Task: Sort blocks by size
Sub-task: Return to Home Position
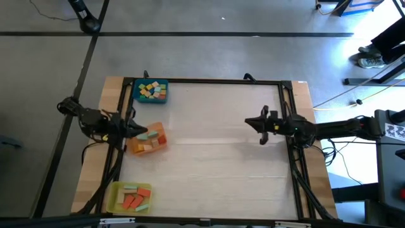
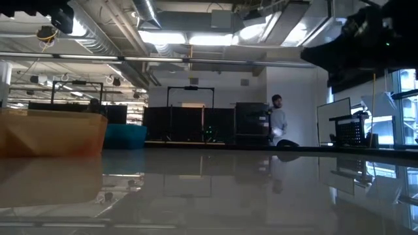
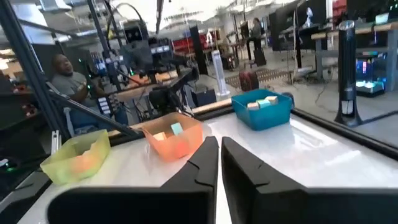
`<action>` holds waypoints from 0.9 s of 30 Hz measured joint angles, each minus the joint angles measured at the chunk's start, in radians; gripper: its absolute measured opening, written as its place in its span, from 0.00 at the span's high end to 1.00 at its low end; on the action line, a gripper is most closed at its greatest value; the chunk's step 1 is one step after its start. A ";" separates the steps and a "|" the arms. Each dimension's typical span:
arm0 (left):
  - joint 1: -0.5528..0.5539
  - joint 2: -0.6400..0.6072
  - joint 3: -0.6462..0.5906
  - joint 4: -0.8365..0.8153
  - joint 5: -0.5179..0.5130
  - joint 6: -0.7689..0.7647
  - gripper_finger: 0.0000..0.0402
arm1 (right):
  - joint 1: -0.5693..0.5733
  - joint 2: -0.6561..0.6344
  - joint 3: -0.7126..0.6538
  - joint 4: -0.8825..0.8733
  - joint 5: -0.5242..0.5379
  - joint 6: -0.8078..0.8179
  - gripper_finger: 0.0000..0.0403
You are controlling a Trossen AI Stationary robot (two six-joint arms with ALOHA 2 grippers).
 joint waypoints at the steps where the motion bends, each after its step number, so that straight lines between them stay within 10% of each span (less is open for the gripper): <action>1: 0.004 -0.002 -0.018 0.035 0.026 0.003 1.00 | 0.000 -0.027 -0.016 -0.003 0.001 0.001 0.95; 14: 0.231 -0.007 -0.208 0.239 0.192 -0.025 1.00 | 0.000 -0.121 -0.053 -0.013 0.074 -0.071 0.95; 27: 0.515 -0.093 -0.205 0.082 0.418 -0.034 0.99 | 0.000 -0.135 -0.054 -0.125 0.047 -0.036 0.95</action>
